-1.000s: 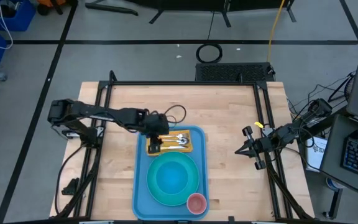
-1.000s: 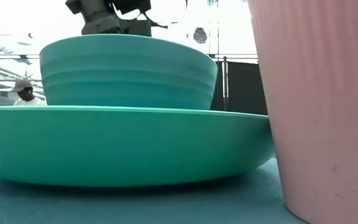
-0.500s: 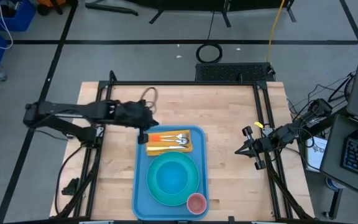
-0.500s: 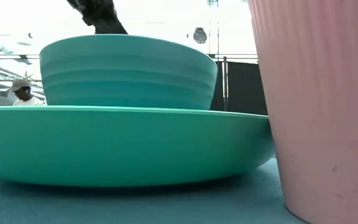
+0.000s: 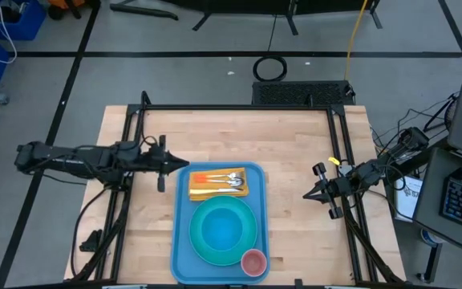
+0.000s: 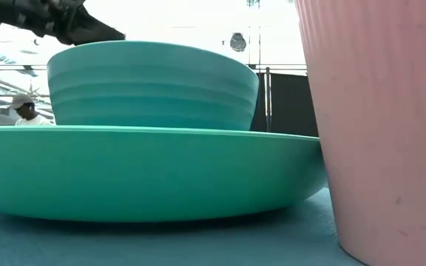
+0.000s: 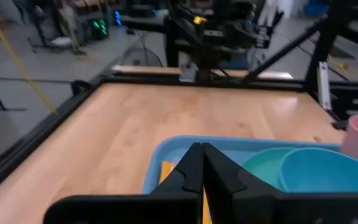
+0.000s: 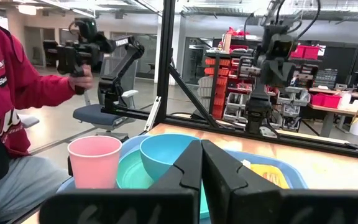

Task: Set up tray
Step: Return to Home Position

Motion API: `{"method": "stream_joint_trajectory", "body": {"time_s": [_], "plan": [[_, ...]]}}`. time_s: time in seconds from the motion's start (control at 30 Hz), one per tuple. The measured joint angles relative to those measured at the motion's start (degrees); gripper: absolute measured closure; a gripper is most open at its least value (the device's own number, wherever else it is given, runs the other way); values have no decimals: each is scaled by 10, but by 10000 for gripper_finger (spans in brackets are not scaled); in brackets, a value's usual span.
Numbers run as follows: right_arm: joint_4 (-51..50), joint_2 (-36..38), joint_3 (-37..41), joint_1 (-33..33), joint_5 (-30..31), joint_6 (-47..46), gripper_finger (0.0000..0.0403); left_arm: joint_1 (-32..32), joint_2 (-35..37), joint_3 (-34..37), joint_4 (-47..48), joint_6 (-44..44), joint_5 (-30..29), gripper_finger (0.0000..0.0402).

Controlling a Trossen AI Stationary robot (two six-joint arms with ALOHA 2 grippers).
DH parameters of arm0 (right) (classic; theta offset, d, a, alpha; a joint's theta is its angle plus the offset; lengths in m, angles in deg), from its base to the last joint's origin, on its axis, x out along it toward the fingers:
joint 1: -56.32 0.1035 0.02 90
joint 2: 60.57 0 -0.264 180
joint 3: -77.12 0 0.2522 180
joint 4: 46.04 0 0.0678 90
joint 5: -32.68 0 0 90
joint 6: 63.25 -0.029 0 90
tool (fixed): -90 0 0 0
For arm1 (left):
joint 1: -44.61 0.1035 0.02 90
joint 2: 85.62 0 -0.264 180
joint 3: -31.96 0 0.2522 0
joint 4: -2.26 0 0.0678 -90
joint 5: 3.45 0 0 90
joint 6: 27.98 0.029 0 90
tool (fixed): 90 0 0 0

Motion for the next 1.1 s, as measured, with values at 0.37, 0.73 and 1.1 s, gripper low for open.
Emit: {"method": "stream_joint_trajectory", "body": {"time_s": [0.37, 0.73, 1.1], "plan": [[0, 0, 0, 0, 0, 0, 403, -24, 102, 120, -61, 0, -1, 400], [0, 0, 0, 0, 0, 0, 403, -51, 218, 178, -36, -9, -11, 400], [0, 0, 0, 0, 0, 0, 403, -55, 310, 247, -23, -16, -13, 397]]}}
